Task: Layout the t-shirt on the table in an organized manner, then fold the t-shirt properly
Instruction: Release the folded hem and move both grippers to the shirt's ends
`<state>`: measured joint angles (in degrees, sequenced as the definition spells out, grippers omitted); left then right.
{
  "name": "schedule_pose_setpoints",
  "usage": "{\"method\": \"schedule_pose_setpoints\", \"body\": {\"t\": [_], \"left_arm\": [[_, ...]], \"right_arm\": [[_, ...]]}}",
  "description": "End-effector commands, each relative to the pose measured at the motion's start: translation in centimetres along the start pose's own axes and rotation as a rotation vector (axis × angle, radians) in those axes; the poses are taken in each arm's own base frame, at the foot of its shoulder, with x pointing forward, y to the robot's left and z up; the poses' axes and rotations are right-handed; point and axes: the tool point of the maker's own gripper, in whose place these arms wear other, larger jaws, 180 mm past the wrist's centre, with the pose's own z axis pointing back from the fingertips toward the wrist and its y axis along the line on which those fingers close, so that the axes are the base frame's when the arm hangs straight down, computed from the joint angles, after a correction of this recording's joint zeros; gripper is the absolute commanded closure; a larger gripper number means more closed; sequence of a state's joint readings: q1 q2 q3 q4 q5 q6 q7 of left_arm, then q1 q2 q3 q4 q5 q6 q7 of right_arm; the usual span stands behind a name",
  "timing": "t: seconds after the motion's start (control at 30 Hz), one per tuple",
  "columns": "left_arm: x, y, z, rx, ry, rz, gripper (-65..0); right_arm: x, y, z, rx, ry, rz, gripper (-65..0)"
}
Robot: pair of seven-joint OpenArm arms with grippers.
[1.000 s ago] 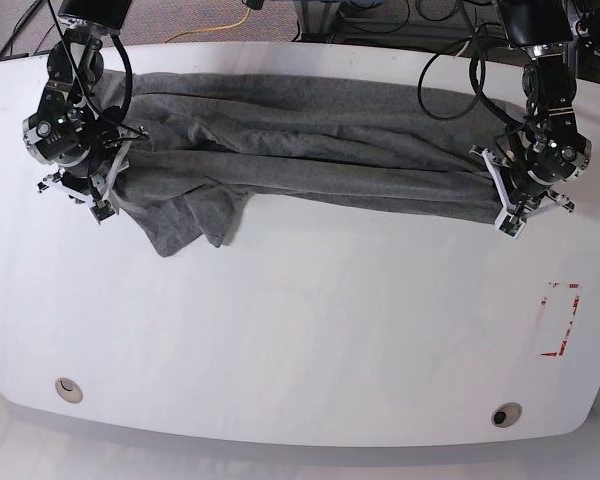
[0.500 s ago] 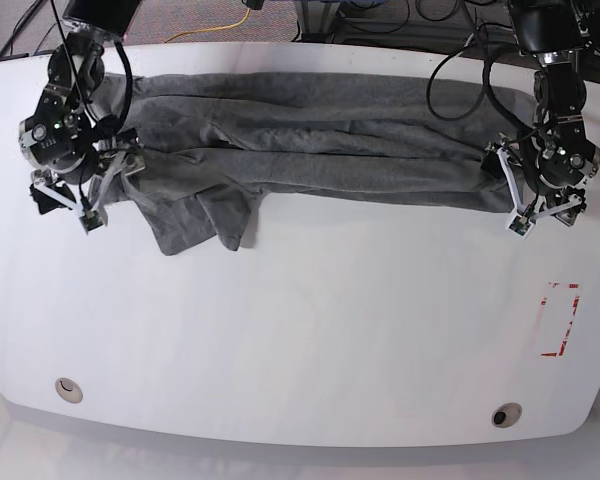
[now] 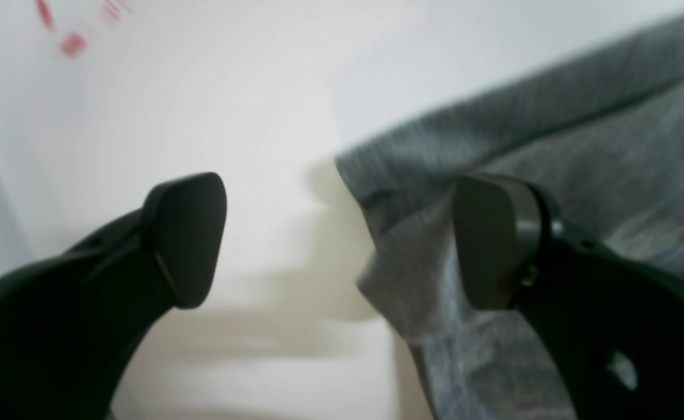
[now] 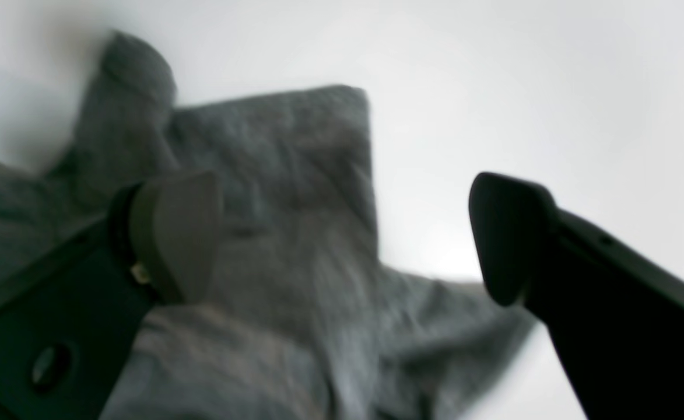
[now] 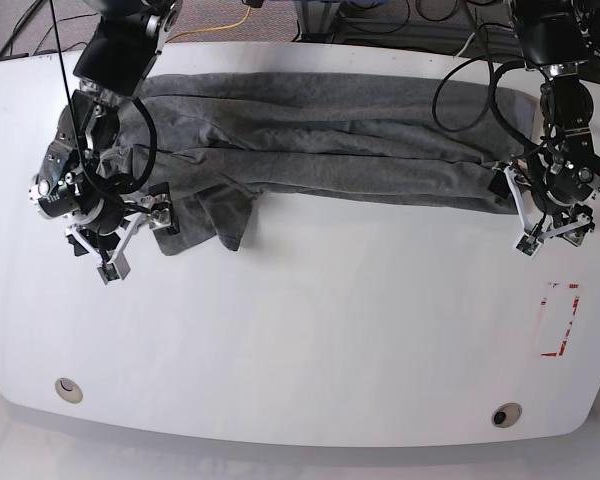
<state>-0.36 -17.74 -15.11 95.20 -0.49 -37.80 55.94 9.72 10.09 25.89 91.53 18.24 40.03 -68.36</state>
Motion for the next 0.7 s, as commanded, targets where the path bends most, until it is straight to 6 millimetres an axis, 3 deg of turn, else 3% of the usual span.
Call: {"method": "schedule_pose_setpoints", "body": {"t": [0.0,0.2,0.4,0.67], "left_arm": [[2.6,1.8,1.2,0.049,-0.077,-0.012,-55.6],[5.6,3.5,2.2,0.091,-0.148,-0.015,-55.6],[7.5,4.5,2.8,0.115,-0.191,-0.013,-55.6],[8.3,5.0,3.0,0.125,-0.206,-0.011,-55.6]], "right_arm": [[1.2,0.0,-0.4,0.045,-0.037,-0.029,-63.3],[-0.3,1.4,-2.7,0.155,-0.003,-0.103,-63.3],[-0.4,2.1,-3.3,0.177,-0.006,-0.107,-63.3],[-0.9,4.1,-4.0,0.215,0.029,-0.058,-62.9]]}}
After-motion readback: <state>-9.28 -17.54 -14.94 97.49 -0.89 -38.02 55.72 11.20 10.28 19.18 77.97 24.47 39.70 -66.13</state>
